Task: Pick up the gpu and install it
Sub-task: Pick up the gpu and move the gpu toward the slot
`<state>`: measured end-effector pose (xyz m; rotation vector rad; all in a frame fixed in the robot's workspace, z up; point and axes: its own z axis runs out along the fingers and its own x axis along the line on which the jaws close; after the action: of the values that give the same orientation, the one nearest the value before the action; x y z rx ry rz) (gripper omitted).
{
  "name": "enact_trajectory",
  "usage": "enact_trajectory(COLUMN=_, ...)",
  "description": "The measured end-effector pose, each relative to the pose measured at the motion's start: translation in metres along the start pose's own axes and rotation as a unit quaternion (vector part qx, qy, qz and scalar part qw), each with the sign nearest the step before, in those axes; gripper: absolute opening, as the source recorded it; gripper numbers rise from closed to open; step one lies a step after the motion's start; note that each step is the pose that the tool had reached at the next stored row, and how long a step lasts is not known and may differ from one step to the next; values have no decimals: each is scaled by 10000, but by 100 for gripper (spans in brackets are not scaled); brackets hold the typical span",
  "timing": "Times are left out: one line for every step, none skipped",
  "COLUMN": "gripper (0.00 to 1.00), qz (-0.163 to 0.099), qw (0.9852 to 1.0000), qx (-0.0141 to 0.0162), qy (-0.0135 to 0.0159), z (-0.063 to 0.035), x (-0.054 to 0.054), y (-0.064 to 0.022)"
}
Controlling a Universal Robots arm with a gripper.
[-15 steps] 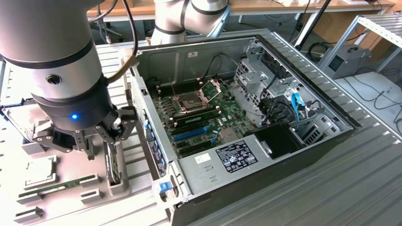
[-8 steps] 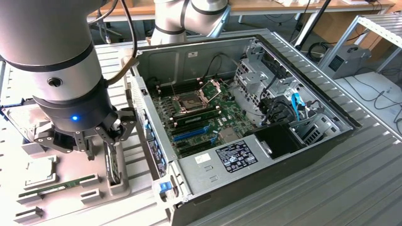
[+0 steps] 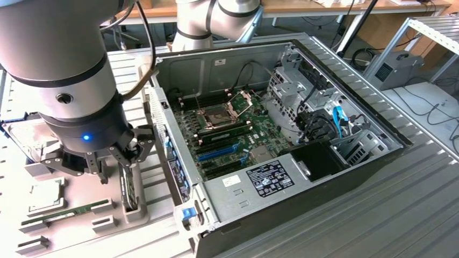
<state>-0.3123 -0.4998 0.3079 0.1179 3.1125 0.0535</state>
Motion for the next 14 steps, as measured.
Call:
enact_trajectory(gripper=42, qz=0, qw=10000, qx=0, qy=0, z=9, x=2, y=3)
enact_trajectory(gripper=42, qz=0, qw=10000, qx=0, qy=0, z=16, x=3, y=6)
enact_trajectory(gripper=42, qz=0, qw=10000, qx=0, qy=0, z=23, x=5, y=9)
enact_trajectory(gripper=42, qz=-1, qw=10000, qx=0, qy=0, z=30, x=6, y=12)
enact_trajectory(gripper=42, qz=0, qw=10000, qx=0, qy=0, z=38, x=7, y=16)
enact_trajectory(gripper=42, qz=-1, qw=10000, qx=0, qy=0, z=46, x=8, y=19)
enact_trajectory(gripper=42, qz=0, qw=10000, qx=-1, qy=-1, z=54, x=9, y=22)
enact_trajectory(gripper=42, qz=0, qw=10000, qx=-1, qy=-1, z=61, x=10, y=24)
enact_trajectory(gripper=42, qz=0, qw=10000, qx=0, qy=0, z=71, x=11, y=27)
enact_trajectory(gripper=42, qz=0, qw=10000, qx=0, qy=0, z=78, x=12, y=28)
enact_trajectory(gripper=42, qz=0, qw=10000, qx=-1, qy=0, z=85, x=12, y=29)
enact_trajectory(gripper=42, qz=0, qw=10000, qx=0, qy=-1, z=93, x=13, y=30)
enact_trajectory(gripper=42, qz=0, qw=10000, qx=0, qy=0, z=104, x=13, y=32)
enact_trajectory(gripper=42, qz=0, qw=10000, qx=0, qy=-1, z=113, x=14, y=33)
